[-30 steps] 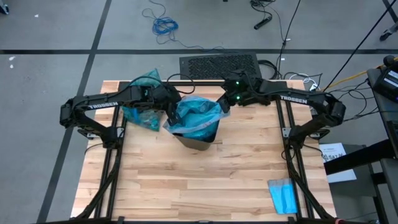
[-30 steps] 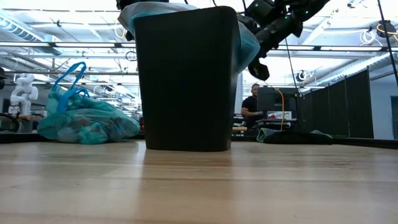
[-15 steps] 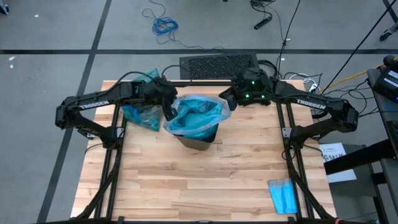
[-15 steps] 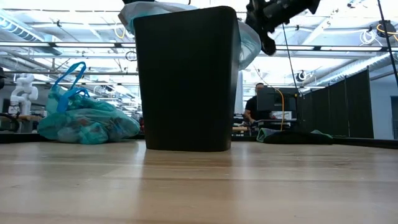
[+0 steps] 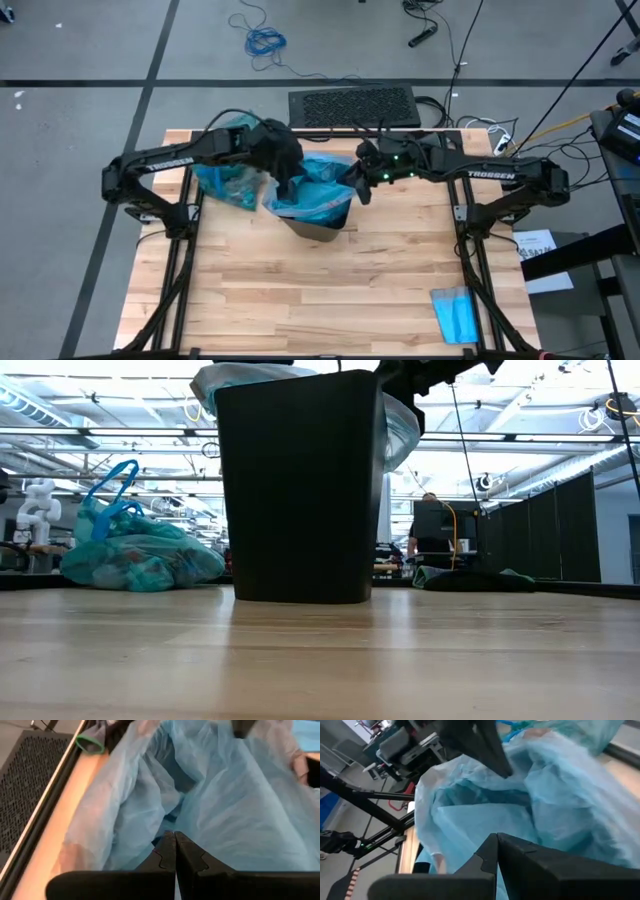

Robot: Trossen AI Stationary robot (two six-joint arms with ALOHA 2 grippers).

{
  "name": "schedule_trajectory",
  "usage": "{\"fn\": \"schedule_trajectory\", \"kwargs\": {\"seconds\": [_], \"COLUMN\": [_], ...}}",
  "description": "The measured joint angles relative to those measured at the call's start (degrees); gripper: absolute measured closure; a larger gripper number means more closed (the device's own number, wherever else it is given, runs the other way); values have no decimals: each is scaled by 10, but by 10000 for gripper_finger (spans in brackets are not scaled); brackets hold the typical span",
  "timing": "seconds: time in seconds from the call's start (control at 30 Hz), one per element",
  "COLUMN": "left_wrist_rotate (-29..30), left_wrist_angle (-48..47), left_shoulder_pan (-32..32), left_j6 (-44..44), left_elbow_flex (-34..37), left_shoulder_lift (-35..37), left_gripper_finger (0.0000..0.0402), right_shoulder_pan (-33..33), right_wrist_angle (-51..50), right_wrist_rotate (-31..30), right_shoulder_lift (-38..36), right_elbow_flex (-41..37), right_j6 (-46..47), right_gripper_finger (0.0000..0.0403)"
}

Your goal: Place trash/remove bag and relplace

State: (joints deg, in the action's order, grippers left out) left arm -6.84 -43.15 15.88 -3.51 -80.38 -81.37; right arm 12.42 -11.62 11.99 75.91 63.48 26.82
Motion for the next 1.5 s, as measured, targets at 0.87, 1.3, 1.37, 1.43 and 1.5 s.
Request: {"fn": "schedule_trajectory", "kwargs": {"seconds": [0.87, 1.3, 1.37, 1.43, 1.5], "left_wrist_rotate": [39, 39, 39, 39, 38], "left_wrist_angle": [-13, -14, -14, -13, -13], "left_shoulder_pan": [36, 41, 41, 41, 41], "left_j6": [1, -4, -4, -4, -4], "left_elbow_flex": [-8, -8, -8, -8, -8], "left_shoulder_lift": [-19, -19, -19, -19, -19], "left_gripper_finger": [402, 402, 402, 402, 402], "right_shoulder_pan": [-94, -139, -127, -116, -108], "right_wrist_angle": [-27, -94, -84, -73, -70], "right_wrist_rotate": [27, -173, -159, -127, -89], "right_shoulder_lift": [8, -2, 0, 6, 17], "right_elbow_flex": [0, 27, 27, 27, 27], "right_j6": [2, -129, -123, -118, -107], "right_gripper_finger": [403, 400, 402, 402, 402]}}
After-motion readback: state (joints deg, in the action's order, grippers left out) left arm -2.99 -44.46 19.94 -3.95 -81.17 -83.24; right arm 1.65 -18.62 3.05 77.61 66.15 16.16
